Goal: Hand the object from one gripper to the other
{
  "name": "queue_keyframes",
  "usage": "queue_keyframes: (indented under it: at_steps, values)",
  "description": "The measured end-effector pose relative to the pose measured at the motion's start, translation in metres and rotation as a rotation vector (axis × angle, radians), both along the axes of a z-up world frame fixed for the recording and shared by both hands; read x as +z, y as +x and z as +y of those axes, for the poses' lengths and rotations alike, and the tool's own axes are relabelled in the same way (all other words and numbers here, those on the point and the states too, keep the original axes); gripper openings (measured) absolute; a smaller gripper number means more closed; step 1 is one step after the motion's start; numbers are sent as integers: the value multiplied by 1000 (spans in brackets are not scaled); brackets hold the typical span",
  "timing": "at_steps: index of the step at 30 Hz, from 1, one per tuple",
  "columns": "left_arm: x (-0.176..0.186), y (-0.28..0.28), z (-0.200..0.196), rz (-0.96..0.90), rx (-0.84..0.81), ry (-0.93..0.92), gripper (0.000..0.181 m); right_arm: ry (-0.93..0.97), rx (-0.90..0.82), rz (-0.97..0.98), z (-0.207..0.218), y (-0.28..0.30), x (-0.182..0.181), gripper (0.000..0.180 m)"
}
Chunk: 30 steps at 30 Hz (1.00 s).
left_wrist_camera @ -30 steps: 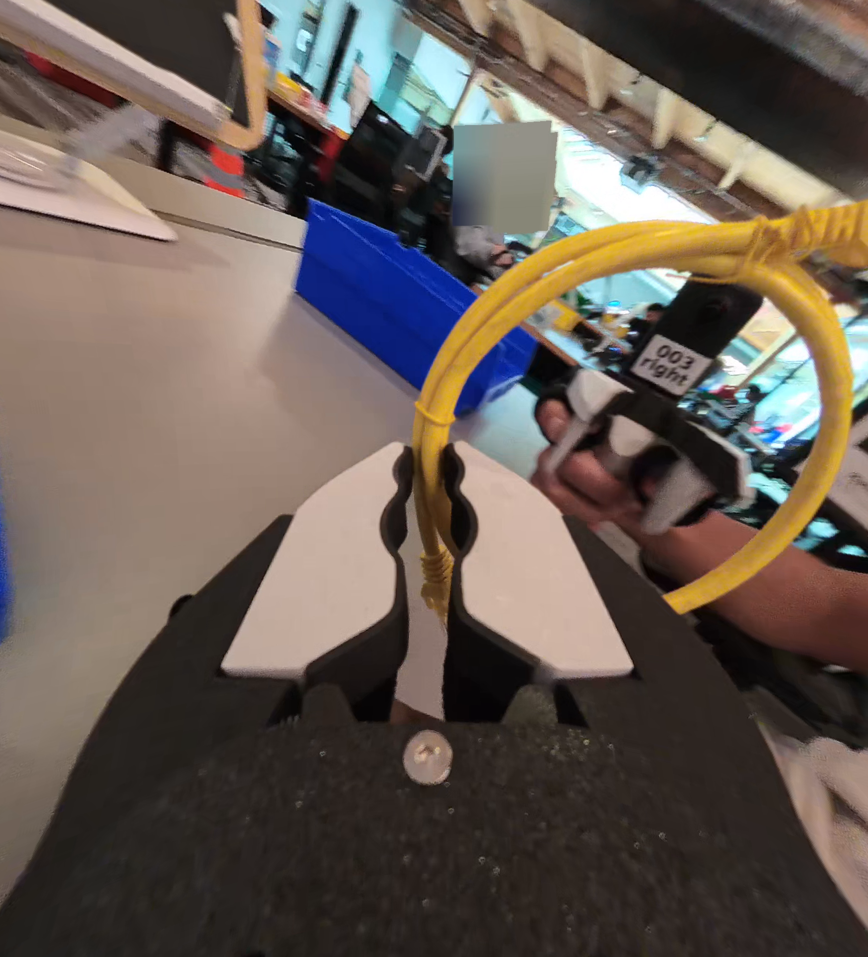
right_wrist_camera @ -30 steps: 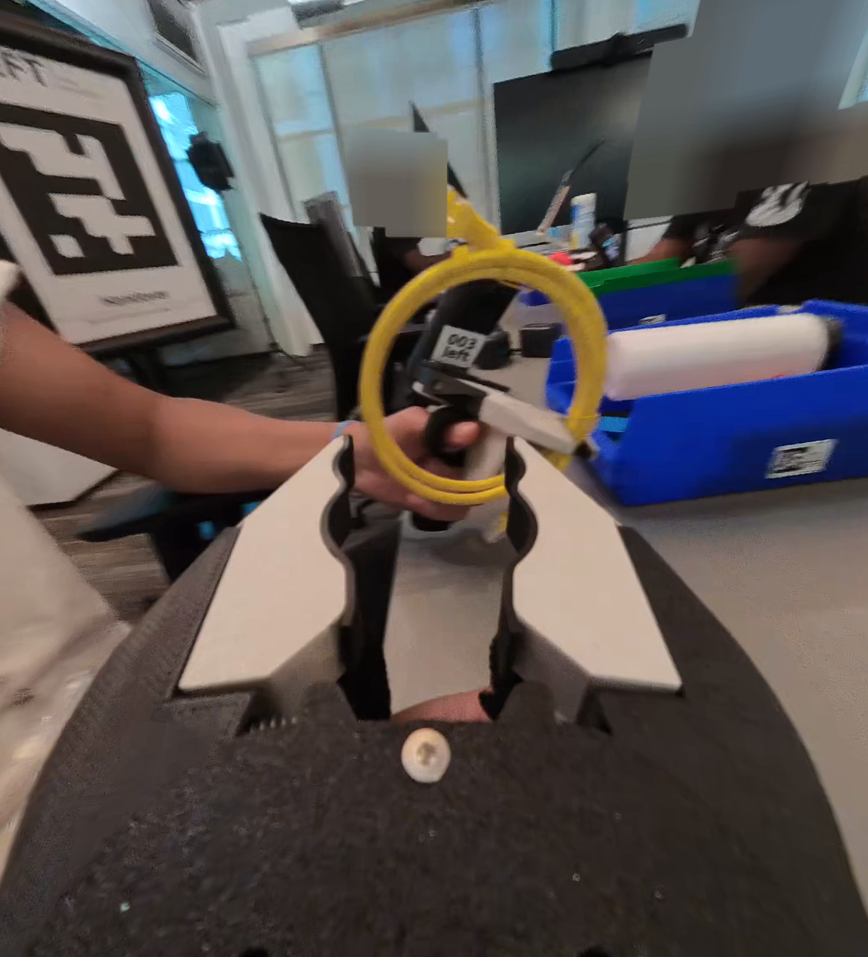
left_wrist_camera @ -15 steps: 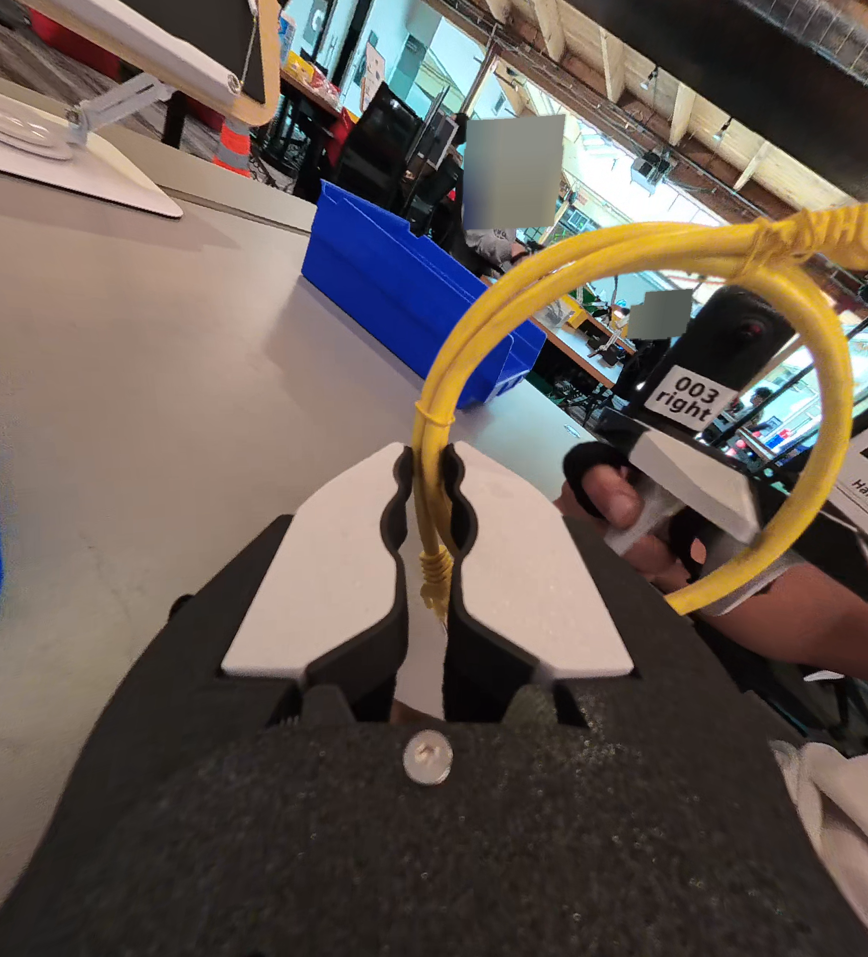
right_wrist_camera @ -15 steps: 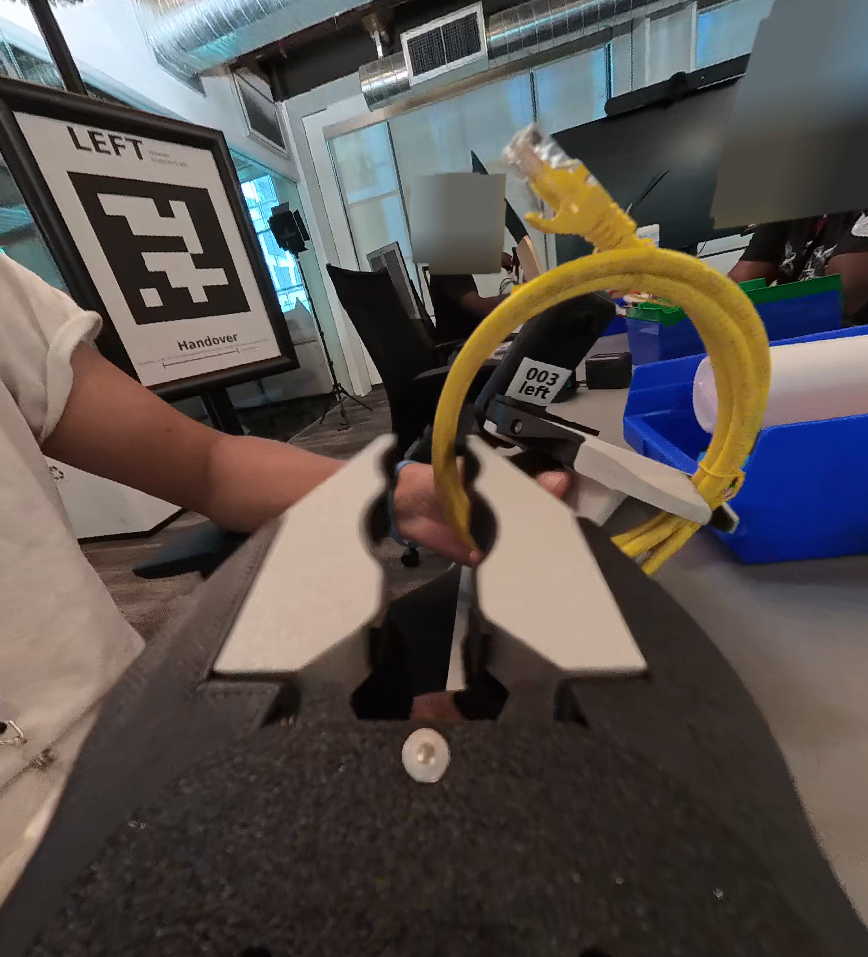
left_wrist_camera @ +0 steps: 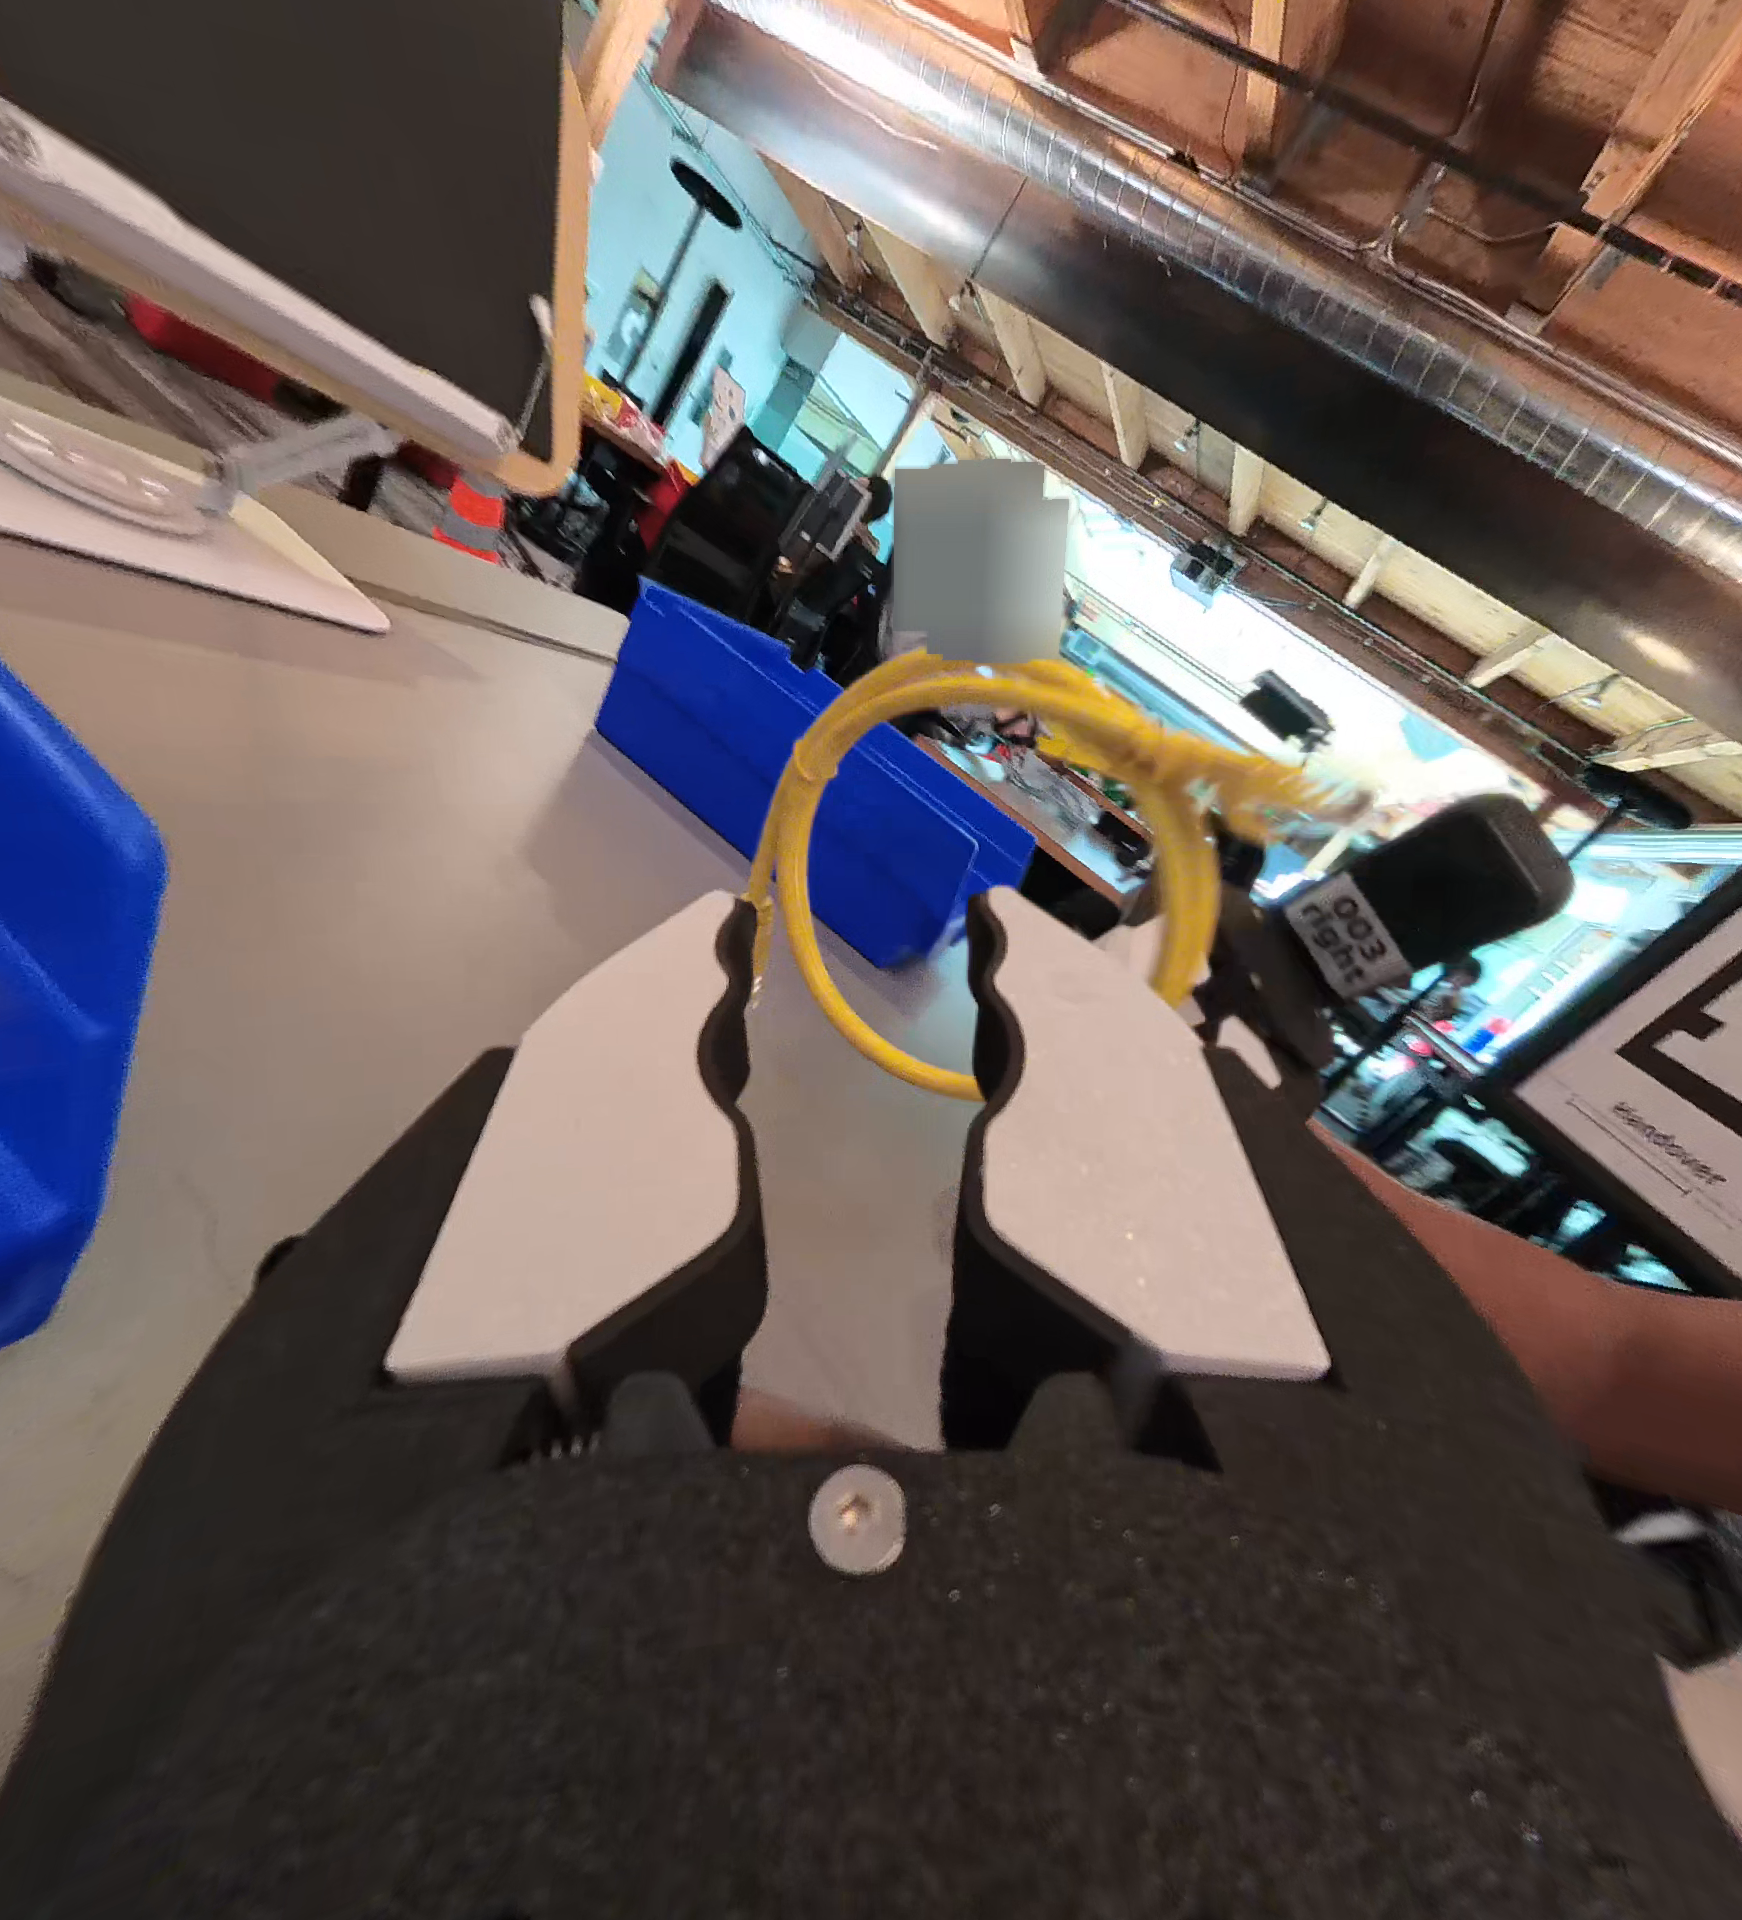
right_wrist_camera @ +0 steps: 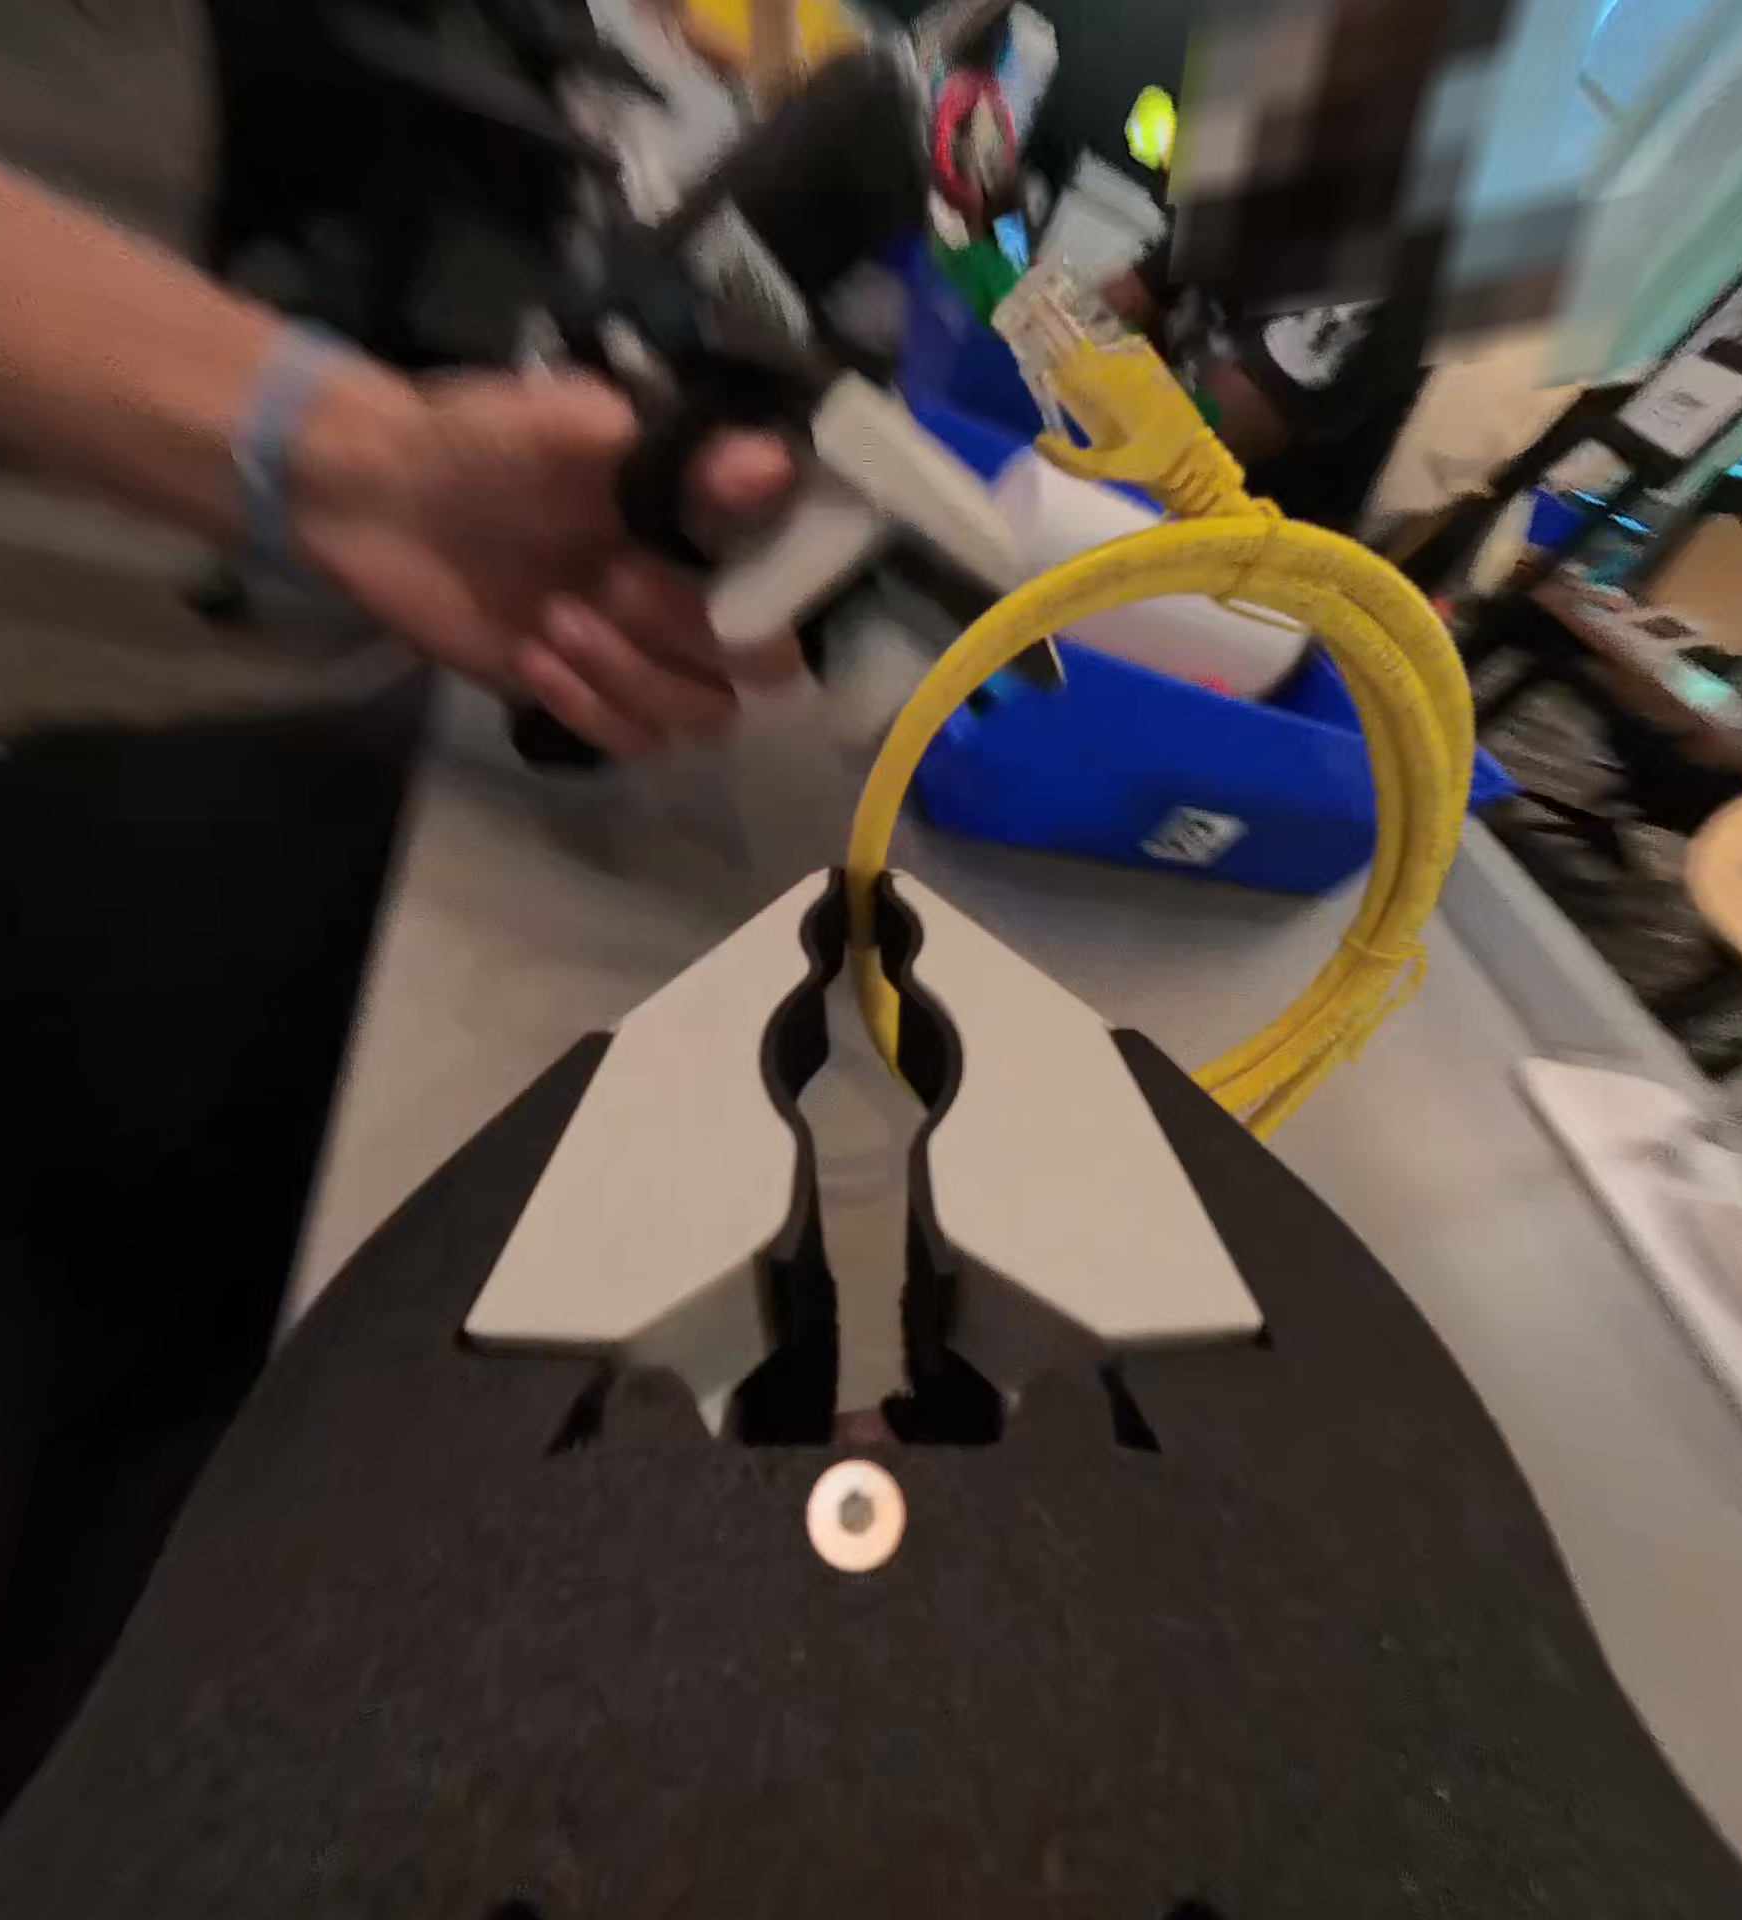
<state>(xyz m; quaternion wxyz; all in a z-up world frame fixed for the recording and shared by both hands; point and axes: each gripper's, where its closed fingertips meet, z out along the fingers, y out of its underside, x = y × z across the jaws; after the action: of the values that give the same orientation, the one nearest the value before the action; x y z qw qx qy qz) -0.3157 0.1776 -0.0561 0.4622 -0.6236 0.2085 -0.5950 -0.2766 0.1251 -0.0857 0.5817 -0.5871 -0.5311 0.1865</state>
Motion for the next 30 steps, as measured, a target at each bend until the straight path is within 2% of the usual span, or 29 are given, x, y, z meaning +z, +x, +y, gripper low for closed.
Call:
queue_keyframes:
  at_steps: [3,7,9,12,15,20,21,22,27,28,30]
  values:
    - [9,-4,1,66,120,150,39,98,-140,-133,23,19,-16,5]
    - [1,11,-16,327,190,424,48,310,-374,-430,56,48,-34,5]
    - [-4,23,-25,355,170,419,55,418,-406,-550,59,49,-38,5]
    - [-6,28,-21,325,193,296,59,574,-429,-693,60,45,-38,5]
    - [-5,20,-12,298,258,241,55,622,-432,-714,59,37,-35,5]
    - [-12,19,-12,308,205,188,43,750,-373,-790,51,21,-35,5]
    - [-11,19,-14,294,192,187,34,767,-352,-802,49,17,-36,5]
    - [-10,18,-16,289,175,194,14,770,-347,-809,47,15,-38,5]
    - [-13,17,-14,323,171,190,12,656,-390,-685,41,13,-41,7]
    - [-12,16,-14,319,169,190,12,648,-399,-673,42,15,-42,14]
    - [-12,11,-9,335,198,208,12,587,-437,-709,48,26,-50,41]
